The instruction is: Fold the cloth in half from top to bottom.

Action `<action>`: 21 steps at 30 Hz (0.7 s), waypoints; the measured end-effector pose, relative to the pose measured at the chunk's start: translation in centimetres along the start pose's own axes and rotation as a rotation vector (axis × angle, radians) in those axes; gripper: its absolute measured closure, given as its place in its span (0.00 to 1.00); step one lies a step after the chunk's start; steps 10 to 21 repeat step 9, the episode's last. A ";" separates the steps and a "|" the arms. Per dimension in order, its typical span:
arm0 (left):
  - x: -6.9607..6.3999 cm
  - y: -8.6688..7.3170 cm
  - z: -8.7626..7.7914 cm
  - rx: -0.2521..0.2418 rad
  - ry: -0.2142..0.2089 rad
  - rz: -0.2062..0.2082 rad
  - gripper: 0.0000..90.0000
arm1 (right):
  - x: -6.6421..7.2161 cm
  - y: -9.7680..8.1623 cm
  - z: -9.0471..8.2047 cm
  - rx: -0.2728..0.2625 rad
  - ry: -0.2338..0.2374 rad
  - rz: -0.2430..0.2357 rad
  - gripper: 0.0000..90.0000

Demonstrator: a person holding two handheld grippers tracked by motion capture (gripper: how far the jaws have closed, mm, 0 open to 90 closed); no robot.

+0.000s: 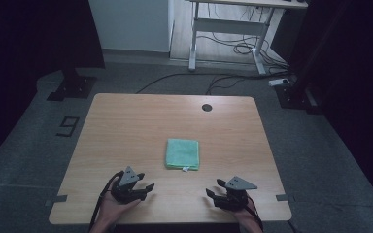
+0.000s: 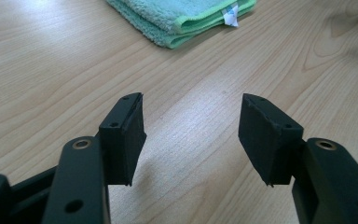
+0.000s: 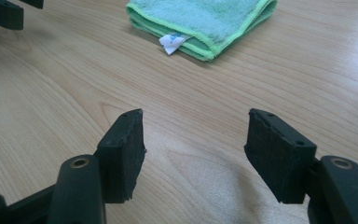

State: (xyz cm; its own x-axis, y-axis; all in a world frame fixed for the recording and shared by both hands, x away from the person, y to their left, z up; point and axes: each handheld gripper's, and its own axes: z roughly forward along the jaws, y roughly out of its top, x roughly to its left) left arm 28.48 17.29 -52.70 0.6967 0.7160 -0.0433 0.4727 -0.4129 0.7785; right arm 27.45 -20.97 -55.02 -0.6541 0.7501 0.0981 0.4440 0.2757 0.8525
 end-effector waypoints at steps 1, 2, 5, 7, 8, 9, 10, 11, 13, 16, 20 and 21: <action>0.0 0.0 0.0 -0.001 0.000 -0.002 0.45 | 0.0 0.0 0.0 0.000 -0.001 -0.001 0.41; 0.0 0.0 0.0 -0.003 0.000 -0.002 0.45 | 0.0 0.0 0.0 0.000 -0.001 -0.001 0.40; -0.1 0.0 0.0 -0.004 0.001 -0.001 0.45 | -0.1 0.0 0.0 -0.004 0.000 -0.003 0.40; 0.0 0.0 0.1 -0.001 0.000 -0.001 0.45 | 0.0 0.0 -0.1 -0.006 -0.003 -0.008 0.39; 0.0 -0.1 0.1 -0.001 0.001 -0.002 0.45 | -0.1 0.0 -0.1 -0.008 -0.002 -0.007 0.39; 0.0 -0.1 0.1 -0.001 0.003 -0.003 0.45 | -0.1 0.0 -0.1 -0.008 -0.002 -0.006 0.39; 0.0 -0.1 0.1 -0.001 0.003 -0.003 0.45 | -0.1 0.0 -0.1 -0.008 -0.002 -0.006 0.39; 0.0 -0.1 0.1 -0.001 0.003 -0.003 0.45 | -0.1 0.0 -0.1 -0.008 -0.002 -0.006 0.39; 0.0 -0.1 0.1 -0.001 0.003 -0.003 0.45 | -0.1 0.0 -0.1 -0.008 -0.002 -0.006 0.39; 0.0 -0.1 0.1 -0.001 0.003 -0.003 0.45 | -0.1 0.0 -0.1 -0.008 -0.002 -0.006 0.39; 0.0 -0.1 0.1 -0.001 0.003 -0.003 0.45 | -0.1 0.0 -0.1 -0.008 -0.002 -0.006 0.39; 0.0 -0.1 0.1 -0.001 0.003 -0.003 0.45 | -0.1 0.0 -0.1 -0.008 -0.002 -0.006 0.39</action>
